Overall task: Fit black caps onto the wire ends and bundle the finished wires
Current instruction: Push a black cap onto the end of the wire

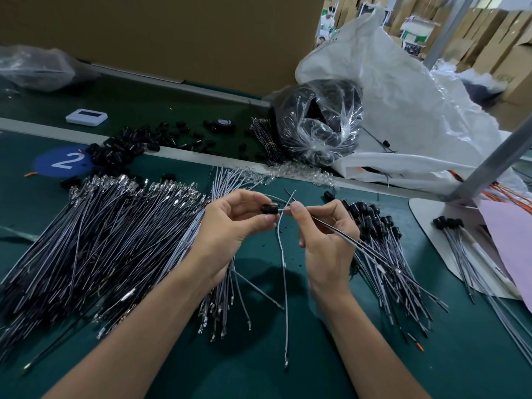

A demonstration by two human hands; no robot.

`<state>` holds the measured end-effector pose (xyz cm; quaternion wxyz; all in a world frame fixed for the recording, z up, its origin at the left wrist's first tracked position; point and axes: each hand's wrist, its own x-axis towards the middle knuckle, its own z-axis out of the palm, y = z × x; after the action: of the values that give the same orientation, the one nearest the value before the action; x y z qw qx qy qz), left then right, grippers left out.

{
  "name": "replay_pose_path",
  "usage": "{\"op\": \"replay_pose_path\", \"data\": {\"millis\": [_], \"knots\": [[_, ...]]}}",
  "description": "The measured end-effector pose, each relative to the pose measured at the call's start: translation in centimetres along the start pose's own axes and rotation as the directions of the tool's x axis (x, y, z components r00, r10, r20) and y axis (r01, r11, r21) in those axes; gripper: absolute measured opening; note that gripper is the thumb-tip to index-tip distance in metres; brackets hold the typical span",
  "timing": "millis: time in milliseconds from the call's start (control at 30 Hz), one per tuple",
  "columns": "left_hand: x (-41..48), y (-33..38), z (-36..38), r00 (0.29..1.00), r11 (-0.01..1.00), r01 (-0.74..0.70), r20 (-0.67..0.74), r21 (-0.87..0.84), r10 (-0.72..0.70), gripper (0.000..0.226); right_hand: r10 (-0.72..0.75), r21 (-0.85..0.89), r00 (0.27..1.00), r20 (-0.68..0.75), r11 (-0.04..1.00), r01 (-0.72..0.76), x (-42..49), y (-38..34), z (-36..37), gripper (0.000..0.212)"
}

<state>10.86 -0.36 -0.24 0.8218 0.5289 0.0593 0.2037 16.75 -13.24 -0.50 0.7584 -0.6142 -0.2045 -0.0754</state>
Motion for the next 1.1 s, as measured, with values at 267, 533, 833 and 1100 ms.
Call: {"op": "replay_pose_path", "data": {"millis": [267, 533, 833, 1100], "knots": [[-0.09, -0.18, 0.25, 1.000, 0.997, -0.006, 0.026, 0.081, 0.004, 0.021, 0.022, -0.056, 1.000, 0.001, 0.998, -0.022, -0.04, 0.13, 0.01, 0.024], [-0.11, -0.43, 0.30, 0.982, 0.935, -0.172, -0.023, 0.309, 0.188, 0.020, 0.028, -0.036, 0.995, -0.097, 0.999, -0.032, 0.28, 0.17, -0.33, 0.022], [-0.62, -0.44, 0.59, 0.865, 0.689, -0.435, 0.058, 0.580, 0.498, 0.018, 0.104, 0.044, 0.995, 0.013, 0.994, -0.104, 0.03, -0.19, -0.08, 0.023], [-0.77, -0.32, 0.64, 0.808, 0.607, -0.497, 0.075, 0.620, 0.584, 0.017, 0.238, 0.178, 0.968, 0.083, 0.952, -0.250, -0.11, -0.58, 0.10, 0.031]]}}
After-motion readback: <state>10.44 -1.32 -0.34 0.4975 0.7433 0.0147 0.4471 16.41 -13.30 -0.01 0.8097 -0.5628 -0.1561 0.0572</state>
